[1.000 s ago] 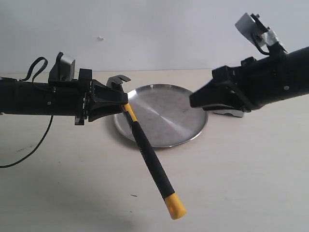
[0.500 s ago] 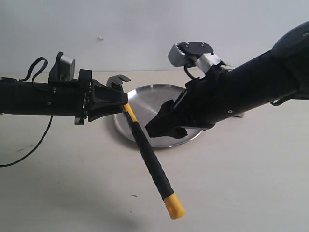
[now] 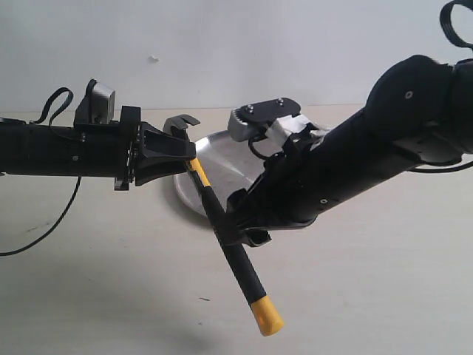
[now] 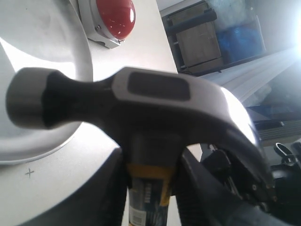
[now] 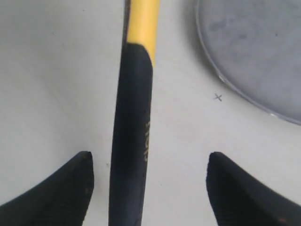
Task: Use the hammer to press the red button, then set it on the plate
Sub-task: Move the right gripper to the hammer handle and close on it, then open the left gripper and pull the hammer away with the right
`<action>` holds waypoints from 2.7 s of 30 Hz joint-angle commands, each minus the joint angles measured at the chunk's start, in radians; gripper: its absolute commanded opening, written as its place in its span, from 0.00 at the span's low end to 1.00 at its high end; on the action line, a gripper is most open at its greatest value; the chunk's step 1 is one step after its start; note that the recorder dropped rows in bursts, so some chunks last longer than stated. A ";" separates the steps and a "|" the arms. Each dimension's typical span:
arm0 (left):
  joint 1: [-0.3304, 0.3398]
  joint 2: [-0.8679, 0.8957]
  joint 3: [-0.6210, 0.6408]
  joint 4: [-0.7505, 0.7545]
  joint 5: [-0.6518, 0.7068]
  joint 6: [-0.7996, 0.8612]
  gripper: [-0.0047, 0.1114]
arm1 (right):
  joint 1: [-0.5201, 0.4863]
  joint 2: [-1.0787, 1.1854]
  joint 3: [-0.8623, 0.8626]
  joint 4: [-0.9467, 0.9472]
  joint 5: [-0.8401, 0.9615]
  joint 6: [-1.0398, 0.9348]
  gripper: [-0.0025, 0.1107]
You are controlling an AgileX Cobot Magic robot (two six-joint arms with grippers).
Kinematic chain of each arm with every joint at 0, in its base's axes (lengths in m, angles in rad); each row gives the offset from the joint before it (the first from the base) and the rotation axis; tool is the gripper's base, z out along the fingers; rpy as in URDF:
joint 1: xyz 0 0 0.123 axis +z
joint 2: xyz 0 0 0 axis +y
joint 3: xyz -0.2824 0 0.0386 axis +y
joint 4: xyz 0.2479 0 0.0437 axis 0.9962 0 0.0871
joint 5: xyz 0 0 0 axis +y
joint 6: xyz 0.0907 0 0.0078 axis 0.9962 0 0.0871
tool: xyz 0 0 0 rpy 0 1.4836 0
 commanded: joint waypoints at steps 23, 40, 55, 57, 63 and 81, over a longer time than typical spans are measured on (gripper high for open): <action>-0.003 -0.016 -0.012 -0.046 0.061 0.004 0.04 | 0.002 0.114 -0.003 -0.033 0.000 -0.065 0.61; -0.003 -0.016 -0.012 -0.046 0.061 0.004 0.04 | 0.002 0.176 -0.053 -0.009 0.009 -0.111 0.59; -0.003 -0.016 -0.012 -0.046 0.061 0.013 0.04 | 0.002 0.181 -0.053 -0.009 0.046 -0.120 0.02; -0.003 -0.016 -0.012 -0.046 0.061 0.012 0.04 | 0.002 0.175 -0.053 -0.009 0.044 -0.117 0.02; -0.003 -0.016 -0.012 -0.046 0.061 0.020 0.08 | 0.002 0.152 -0.053 -0.009 0.041 -0.115 0.02; -0.003 -0.041 -0.077 -0.046 0.061 -0.025 0.52 | 0.002 0.019 -0.053 0.019 -0.003 -0.115 0.02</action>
